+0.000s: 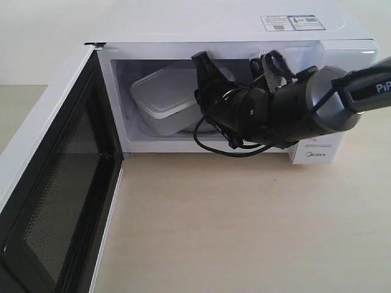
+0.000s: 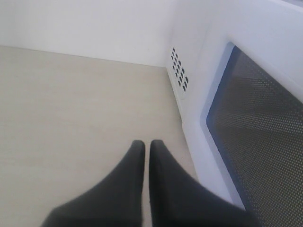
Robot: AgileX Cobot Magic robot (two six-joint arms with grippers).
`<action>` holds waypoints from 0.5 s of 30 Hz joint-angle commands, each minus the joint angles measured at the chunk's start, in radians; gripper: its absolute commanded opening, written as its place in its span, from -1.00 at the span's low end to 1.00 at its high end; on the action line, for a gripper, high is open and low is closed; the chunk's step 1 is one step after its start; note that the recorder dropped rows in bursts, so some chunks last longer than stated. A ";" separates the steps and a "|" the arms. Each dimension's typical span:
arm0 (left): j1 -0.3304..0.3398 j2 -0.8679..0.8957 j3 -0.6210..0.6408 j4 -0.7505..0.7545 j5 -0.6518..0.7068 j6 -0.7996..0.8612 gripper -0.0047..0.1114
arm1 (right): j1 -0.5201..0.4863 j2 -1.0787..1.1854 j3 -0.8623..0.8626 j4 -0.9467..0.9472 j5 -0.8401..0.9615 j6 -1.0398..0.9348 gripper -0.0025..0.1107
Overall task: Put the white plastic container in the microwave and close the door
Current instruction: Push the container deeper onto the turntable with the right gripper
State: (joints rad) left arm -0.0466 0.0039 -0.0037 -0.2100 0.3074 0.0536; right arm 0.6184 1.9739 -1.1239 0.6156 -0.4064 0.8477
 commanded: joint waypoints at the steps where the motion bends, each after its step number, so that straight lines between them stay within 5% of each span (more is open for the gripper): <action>1: 0.002 -0.004 0.004 -0.010 -0.004 -0.003 -0.84 | -0.019 0.013 -0.018 0.003 -0.002 0.015 -0.23; 8: 0.002 -0.004 0.004 -0.010 -0.004 -0.003 -0.84 | -0.017 -0.021 -0.016 -0.101 0.079 0.009 -0.22; 15: 0.002 -0.004 0.004 -0.010 -0.004 -0.003 -0.84 | -0.006 -0.192 -0.005 -0.134 0.419 -0.357 -0.22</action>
State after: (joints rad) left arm -0.0466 0.0039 -0.0037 -0.2100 0.3074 0.0536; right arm 0.6084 1.8229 -1.1332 0.5015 -0.0814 0.6017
